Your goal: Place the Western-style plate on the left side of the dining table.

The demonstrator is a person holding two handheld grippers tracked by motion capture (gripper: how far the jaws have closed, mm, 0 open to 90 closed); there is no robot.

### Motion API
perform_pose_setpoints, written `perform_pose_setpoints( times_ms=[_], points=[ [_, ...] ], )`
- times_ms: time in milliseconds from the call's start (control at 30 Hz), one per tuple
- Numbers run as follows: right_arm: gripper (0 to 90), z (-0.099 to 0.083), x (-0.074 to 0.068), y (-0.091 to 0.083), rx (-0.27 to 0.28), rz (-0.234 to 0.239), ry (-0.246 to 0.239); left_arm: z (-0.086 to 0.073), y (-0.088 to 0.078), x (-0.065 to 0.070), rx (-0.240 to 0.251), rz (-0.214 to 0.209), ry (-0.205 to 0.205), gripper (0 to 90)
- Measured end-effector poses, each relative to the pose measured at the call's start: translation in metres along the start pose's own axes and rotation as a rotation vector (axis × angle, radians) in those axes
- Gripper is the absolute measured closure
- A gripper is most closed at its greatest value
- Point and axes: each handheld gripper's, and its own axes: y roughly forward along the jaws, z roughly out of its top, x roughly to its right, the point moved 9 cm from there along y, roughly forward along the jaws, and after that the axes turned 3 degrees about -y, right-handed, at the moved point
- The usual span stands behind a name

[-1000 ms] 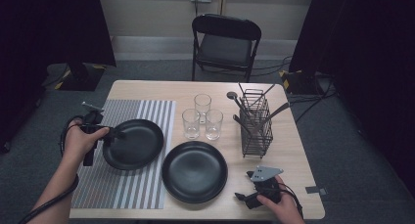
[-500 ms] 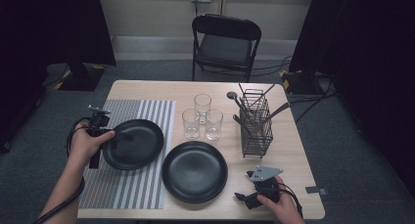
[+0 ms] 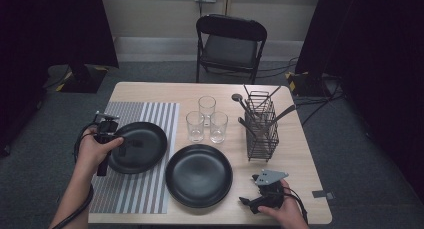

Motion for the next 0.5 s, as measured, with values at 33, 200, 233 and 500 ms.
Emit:
perform_pose_setpoints(
  times_ms=[33,200,233,500],
  points=[
    [7.9,0.0000,0.0000,0.0000,0.000,0.000,0.001,-0.0020,0.0010,0.0014,-0.006,-0.011,0.000,26.3],
    [7.9,0.0003,0.0002,0.0000,-0.008,0.001,0.001,-0.0052,0.0025,0.0044,-0.006,-0.018,0.024,26.1],
    [8.1,0.0001,0.0004,-0.0003,-0.014,-0.001,0.002,-0.0054,0.0026,0.0043,-0.006,-0.021,0.024,26.0],
    [14.1,0.0009,0.0023,-0.0025,-0.048,-0.002,0.007,-0.0063,0.0008,0.0044,0.001,-0.008,0.029,25.8]
  ],
)
